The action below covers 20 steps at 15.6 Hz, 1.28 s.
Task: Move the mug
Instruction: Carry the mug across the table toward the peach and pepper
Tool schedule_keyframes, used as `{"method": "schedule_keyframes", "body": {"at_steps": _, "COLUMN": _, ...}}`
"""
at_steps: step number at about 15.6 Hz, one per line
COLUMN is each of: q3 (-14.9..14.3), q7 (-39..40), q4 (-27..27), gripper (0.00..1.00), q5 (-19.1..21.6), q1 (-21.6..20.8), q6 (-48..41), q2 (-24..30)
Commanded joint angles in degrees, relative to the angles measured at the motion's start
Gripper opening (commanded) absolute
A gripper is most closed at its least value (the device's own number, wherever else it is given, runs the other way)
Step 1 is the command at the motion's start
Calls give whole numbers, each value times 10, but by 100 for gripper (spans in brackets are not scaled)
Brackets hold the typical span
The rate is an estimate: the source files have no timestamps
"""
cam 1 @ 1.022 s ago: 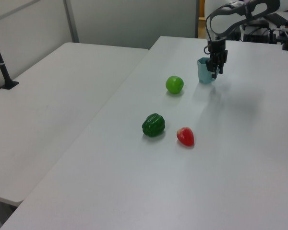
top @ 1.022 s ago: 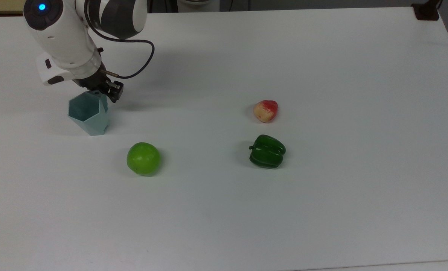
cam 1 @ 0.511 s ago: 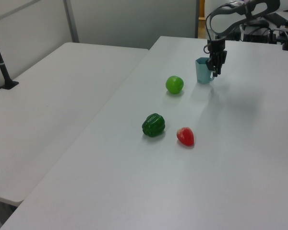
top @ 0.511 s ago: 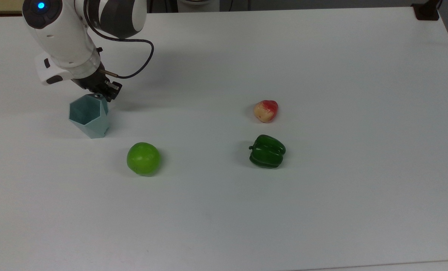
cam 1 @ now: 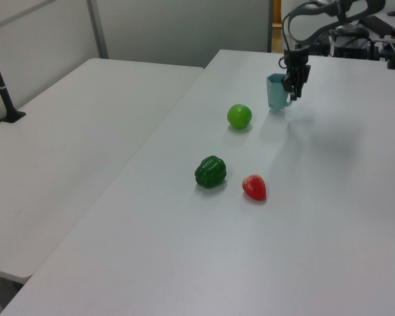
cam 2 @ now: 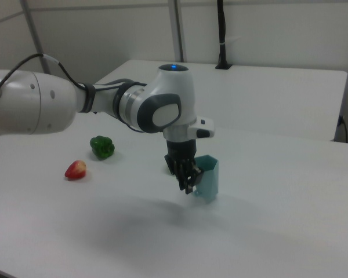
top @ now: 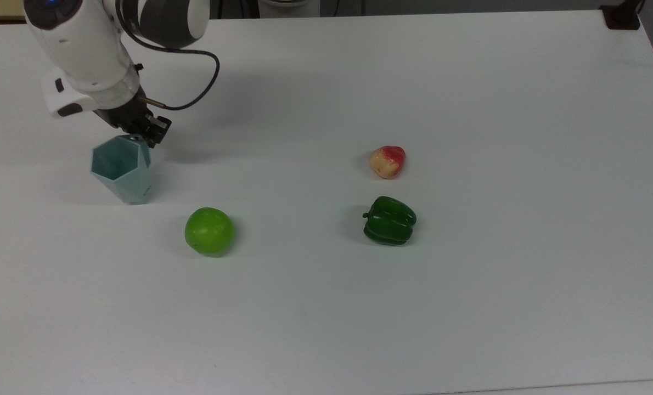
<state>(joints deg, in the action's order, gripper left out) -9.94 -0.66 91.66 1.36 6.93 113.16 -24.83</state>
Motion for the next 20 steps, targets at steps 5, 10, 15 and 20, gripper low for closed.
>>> {"method": "schedule_keyframes", "body": {"at_steps": 5, "q3": 14, "q7": 5, "q4": -13, "gripper": 0, "q5": 7, "q1": -22, "q6": 4, "q2": 69}}
{"method": "schedule_keyframes", "body": {"at_steps": 10, "q3": 33, "q7": 14, "q4": -25, "gripper": 0, "q5": 16, "q1": -83, "q6": -7, "q2": 70}}
{"method": "schedule_keyframes", "body": {"at_steps": 15, "q3": 34, "q7": 15, "q4": -9, "gripper": 0, "q5": 15, "q1": -160, "q6": -61, "q2": 54}}
{"method": "schedule_keyframes", "body": {"at_steps": 20, "q3": 34, "q7": 11, "q4": -8, "gripper": 4, "q5": 6, "q1": -175, "q6": -46, "q2": 15}}
